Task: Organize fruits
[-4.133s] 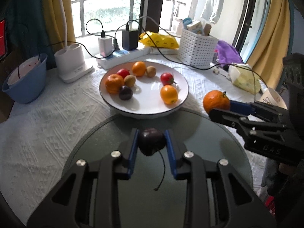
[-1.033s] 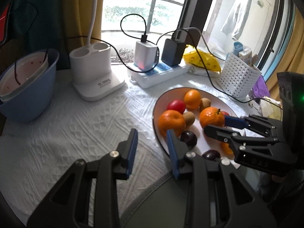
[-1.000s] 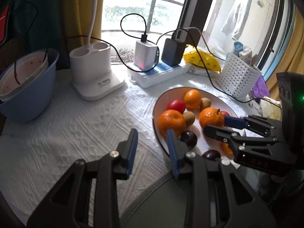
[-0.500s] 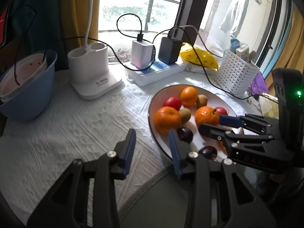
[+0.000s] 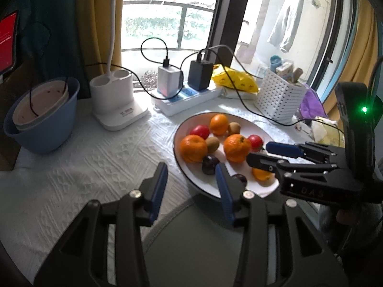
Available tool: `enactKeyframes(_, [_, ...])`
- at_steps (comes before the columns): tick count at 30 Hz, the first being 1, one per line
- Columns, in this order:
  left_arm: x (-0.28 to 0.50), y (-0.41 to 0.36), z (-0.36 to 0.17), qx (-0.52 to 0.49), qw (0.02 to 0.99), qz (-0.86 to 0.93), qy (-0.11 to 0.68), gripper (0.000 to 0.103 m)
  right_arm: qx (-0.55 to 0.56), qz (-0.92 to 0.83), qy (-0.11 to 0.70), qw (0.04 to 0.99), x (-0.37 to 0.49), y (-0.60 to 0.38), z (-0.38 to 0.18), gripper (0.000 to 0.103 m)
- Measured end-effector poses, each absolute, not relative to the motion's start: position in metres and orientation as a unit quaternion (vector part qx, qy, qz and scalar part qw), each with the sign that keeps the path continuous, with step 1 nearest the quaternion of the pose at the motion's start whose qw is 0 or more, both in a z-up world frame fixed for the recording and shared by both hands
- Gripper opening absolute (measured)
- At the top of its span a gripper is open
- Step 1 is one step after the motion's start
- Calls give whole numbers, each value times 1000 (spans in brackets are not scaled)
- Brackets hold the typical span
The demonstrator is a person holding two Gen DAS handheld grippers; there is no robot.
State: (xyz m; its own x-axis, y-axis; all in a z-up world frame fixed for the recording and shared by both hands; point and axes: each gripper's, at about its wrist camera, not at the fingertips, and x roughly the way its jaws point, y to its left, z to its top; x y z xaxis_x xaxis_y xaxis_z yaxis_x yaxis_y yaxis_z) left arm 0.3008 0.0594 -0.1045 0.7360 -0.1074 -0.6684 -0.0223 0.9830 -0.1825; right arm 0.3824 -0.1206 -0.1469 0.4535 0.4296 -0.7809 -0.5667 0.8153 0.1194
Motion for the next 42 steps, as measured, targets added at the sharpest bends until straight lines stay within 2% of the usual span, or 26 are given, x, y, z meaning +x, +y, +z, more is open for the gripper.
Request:
enactKeyframes(20, [223,39,-76,-63,944,-24,323,44,-74,292,402,865,307,-143,-120,54])
enactKeyframes(31, [179,24,-48,-27,963,-3,270,46,-79,287,370,880,265,-162,-93,54])
enactKeyframes(32, [176,23,-46,-24,964,3,264,50,-80,287,365,882,261,-164,-89,54])
enactKeyframes(33, [170,21,-41,-20,966,7,256,64,-80,286,360,884,257,-166,-85,54])
enactKeyframes(35, [164,19,-36,-18,969,6,246,84,-81,284,351,889,250,-170,-78,54])
enactKeyframes(36, [158,17,-32,-16,970,4,241,89,-81,283,346,891,245,-172,-74,54])
enactKeyframes(42, [133,3,-11,-13,978,7,206,90,-84,275,318,904,223,-186,-53,54])
